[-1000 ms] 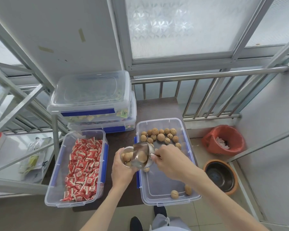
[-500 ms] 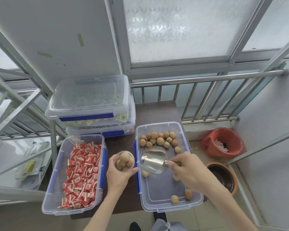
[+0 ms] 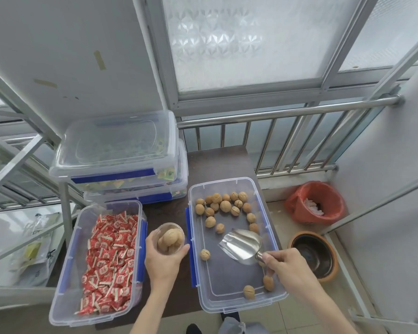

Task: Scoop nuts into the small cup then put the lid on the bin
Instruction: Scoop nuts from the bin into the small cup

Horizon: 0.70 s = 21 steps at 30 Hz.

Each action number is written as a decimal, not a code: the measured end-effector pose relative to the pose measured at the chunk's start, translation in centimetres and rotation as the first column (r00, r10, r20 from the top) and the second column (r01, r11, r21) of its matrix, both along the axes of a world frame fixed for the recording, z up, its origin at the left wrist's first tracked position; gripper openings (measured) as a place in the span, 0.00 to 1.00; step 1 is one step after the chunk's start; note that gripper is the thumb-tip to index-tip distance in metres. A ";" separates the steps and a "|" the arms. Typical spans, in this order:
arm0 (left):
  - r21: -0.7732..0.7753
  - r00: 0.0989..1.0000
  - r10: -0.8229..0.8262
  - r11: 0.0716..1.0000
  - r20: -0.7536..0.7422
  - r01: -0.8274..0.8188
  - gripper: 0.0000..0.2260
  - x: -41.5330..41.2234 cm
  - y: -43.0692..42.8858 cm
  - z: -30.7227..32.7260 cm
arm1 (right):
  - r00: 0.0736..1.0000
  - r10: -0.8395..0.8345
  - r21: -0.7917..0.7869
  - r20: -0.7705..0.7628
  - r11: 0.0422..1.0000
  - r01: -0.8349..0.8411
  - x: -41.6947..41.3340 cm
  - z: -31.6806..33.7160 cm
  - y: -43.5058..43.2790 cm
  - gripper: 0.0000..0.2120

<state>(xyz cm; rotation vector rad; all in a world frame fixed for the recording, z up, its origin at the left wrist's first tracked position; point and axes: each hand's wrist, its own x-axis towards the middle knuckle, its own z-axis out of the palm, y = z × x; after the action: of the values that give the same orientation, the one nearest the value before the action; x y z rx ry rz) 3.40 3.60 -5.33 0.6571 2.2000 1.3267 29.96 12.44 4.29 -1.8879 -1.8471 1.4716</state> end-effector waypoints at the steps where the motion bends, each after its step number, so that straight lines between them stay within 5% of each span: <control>1: 0.006 1.000 -0.001 1.000 -0.013 0.001 0.38 -0.1 0.1 0.2 | 1.000 -0.010 -0.004 -0.001 1.000 0.010 -0.2 -0.4 0.0 0.21; 10: -0.091 0.999 0.037 0.995 -0.022 -0.039 0.40 -0.2 -0.2 0.2 | 0.999 -0.034 0.000 -0.003 0.999 0.034 -1.3 -2.2 0.2 0.22; 17: -0.126 0.999 -0.047 0.991 0.006 0.047 0.38 0.0 -1.0 -0.1 | 0.956 0.148 0.000 0.255 0.988 -0.153 -2.8 -5.8 0.3 0.20; 21: -0.139 0.996 -0.061 0.988 0.057 0.069 0.41 0.1 -0.7 -0.3 | 0.983 0.101 -0.087 0.154 0.992 -0.089 -4.9 -7.8 0.2 0.20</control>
<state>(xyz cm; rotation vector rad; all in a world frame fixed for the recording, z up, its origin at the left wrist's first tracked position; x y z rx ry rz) 3.45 2.94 -5.66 0.6276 2.1871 1.1320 25.09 12.68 -3.50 -2.0348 -2.0019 1.4845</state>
